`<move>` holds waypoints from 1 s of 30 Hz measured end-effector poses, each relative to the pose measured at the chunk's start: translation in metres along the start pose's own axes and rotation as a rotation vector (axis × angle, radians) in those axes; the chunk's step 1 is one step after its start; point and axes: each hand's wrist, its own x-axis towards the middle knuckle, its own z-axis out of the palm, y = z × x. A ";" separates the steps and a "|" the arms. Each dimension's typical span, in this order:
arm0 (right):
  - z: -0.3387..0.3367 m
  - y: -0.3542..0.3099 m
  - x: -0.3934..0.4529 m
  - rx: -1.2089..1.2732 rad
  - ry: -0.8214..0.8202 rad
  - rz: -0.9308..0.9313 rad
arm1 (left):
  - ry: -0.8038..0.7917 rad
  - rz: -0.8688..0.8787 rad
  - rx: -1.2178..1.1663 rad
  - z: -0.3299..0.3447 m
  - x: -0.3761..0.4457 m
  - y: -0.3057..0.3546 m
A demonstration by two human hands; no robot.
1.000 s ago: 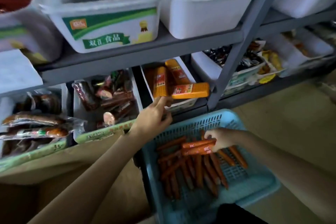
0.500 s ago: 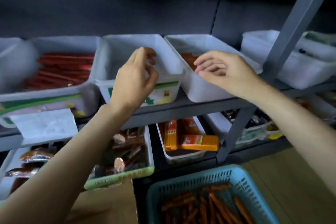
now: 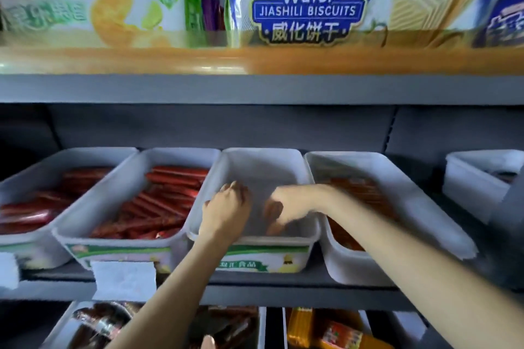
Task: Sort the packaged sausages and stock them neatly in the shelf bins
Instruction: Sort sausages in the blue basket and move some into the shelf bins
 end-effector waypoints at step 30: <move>0.023 0.019 -0.161 0.741 0.022 0.010 | 0.013 0.737 -0.693 -0.012 -0.115 0.027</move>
